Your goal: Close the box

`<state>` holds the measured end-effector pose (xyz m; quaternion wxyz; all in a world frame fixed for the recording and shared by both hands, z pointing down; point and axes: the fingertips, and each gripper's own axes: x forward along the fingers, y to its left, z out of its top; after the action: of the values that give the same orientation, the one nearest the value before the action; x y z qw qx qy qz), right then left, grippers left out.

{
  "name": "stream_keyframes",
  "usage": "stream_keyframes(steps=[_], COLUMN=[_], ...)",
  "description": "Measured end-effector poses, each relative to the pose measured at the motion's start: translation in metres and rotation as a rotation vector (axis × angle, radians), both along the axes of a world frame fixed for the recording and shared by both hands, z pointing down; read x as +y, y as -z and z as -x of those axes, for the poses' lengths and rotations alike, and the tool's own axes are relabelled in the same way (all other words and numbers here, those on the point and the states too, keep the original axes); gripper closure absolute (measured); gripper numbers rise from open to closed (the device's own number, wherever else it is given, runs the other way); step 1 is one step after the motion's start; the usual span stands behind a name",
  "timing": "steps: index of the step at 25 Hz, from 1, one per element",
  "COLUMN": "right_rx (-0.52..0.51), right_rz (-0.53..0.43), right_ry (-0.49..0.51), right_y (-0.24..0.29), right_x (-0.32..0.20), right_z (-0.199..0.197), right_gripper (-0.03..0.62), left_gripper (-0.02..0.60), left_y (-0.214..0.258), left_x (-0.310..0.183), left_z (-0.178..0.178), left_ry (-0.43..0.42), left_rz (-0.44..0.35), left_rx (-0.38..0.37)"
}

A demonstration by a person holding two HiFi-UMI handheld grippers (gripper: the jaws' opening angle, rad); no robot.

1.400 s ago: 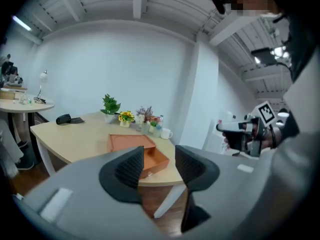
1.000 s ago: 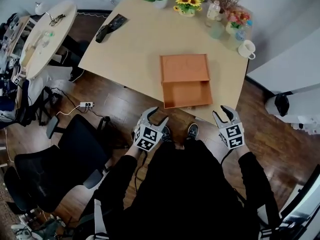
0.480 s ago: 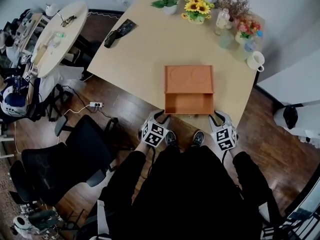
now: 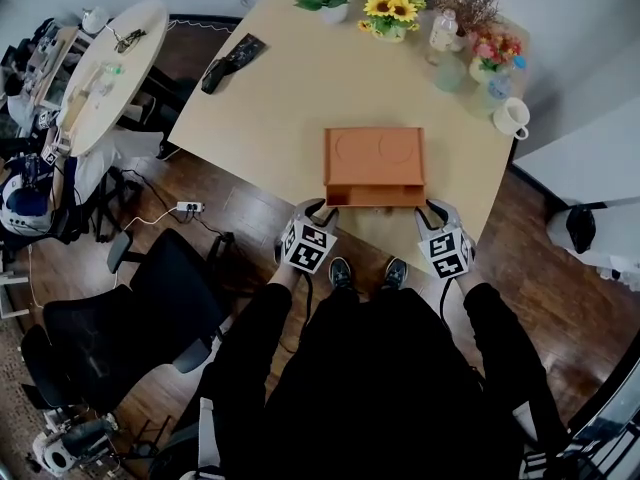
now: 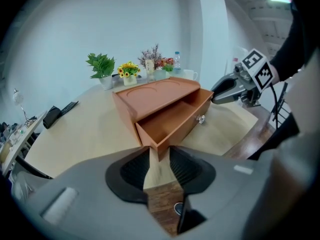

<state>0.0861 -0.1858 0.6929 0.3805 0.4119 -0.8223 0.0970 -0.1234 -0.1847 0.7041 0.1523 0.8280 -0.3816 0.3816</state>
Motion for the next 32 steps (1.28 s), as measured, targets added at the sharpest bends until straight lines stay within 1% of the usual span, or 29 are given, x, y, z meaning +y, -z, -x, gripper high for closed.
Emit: stream_keyframes(steps=[1,2,3,5,6,7,9,11,12,13,14,16,17,18,19,21,22,23,24,25,27,28,29,30,31,32], right_rx=[0.037,0.084,0.136,0.234,0.278,0.321,0.409,0.505,0.549,0.59,0.627,0.678,0.69,0.697,0.706,0.722,0.714,0.686,0.632,0.55,0.318,0.183,0.044,-0.084,-0.188,-0.26], right_rz=[-0.023,-0.059,-0.106,-0.197,-0.227,-0.243,-0.242,-0.222,-0.21,-0.199,-0.187,-0.166,-0.162,-0.171,-0.192,-0.236,-0.245,-0.245,-0.239,-0.226,-0.17,-0.124,-0.071,-0.019,0.03,0.075], right_ry=[0.031,0.079,0.14,0.278,0.344,0.402,0.496,0.564,0.587,0.604,0.616,0.624,0.619,0.61,0.6,0.58,0.565,0.536,0.486,0.41,0.19,0.062,-0.067,-0.185,-0.278,-0.337], right_y=[0.003,0.01,0.02,0.039,0.044,0.045,0.037,0.024,0.017,0.012,0.007,0.002,0.001,0.001,0.003,0.005,0.006,0.008,0.012,0.019,0.034,0.04,0.044,0.047,0.05,0.052], right_x=[0.001,0.001,0.001,-0.001,-0.003,-0.004,-0.006,-0.009,-0.012,-0.015,-0.017,-0.02,-0.021,-0.022,-0.024,-0.028,-0.03,-0.03,-0.03,-0.03,-0.033,-0.036,-0.04,-0.047,-0.056,-0.065], right_z=[0.0,0.001,0.005,0.018,0.026,0.034,0.046,0.054,0.056,0.057,0.057,0.056,0.055,0.055,0.055,0.055,0.055,0.054,0.053,0.049,0.03,0.017,0.002,-0.012,-0.023,-0.029], right_gripper=[0.469,0.395,0.357,0.309,0.299,0.286,0.274,0.264,0.248,0.244,0.244,0.254,0.284,0.315,0.347,0.407,0.411,0.411,0.415,0.416,0.415,0.416,0.416,0.433,0.469,0.485], left_gripper=[0.472,0.451,0.421,0.372,0.346,0.328,0.314,0.313,0.311,0.311,0.307,0.31,0.315,0.342,0.393,0.439,0.446,0.446,0.443,0.44,0.439,0.439,0.439,0.44,0.44,0.44], left_y=[0.004,0.013,0.025,0.051,0.06,0.063,0.056,0.04,0.034,0.029,0.026,0.021,0.019,0.019,0.019,0.02,0.021,0.023,0.027,0.034,0.05,0.056,0.058,0.057,0.054,0.05], left_x=[0.001,0.001,0.002,0.001,0.0,-0.002,-0.005,-0.009,-0.011,-0.014,-0.016,-0.019,-0.02,-0.022,-0.025,-0.029,-0.03,-0.03,-0.031,-0.032,-0.033,-0.03,-0.024,-0.015,-0.005,0.006], left_z=[0.0,-0.001,-0.003,-0.013,-0.022,-0.03,-0.045,-0.051,-0.052,-0.052,-0.053,-0.054,-0.054,-0.053,-0.052,-0.052,-0.052,-0.05,-0.046,-0.039,-0.019,-0.01,-0.005,-0.007,-0.015,-0.028], left_ry=[-0.007,-0.03,-0.074,-0.206,-0.274,-0.333,-0.432,-0.524,-0.566,-0.599,-0.623,-0.64,-0.63,-0.613,-0.594,-0.568,-0.552,-0.518,-0.454,-0.358,-0.118,-0.009,0.076,0.137,0.179,0.211], left_rz=[-0.015,-0.051,-0.108,-0.237,-0.283,-0.306,-0.305,-0.281,-0.271,-0.262,-0.253,-0.23,-0.22,-0.215,-0.221,-0.252,-0.262,-0.265,-0.26,-0.246,-0.182,-0.127,-0.055,0.029,0.12,0.211], left_rx=[-0.011,-0.035,-0.077,-0.204,-0.268,-0.325,-0.434,-0.57,-0.636,-0.687,-0.723,-0.758,-0.761,-0.76,-0.761,-0.761,-0.748,-0.718,-0.663,-0.582,-0.362,-0.244,-0.128,-0.016,0.091,0.191])
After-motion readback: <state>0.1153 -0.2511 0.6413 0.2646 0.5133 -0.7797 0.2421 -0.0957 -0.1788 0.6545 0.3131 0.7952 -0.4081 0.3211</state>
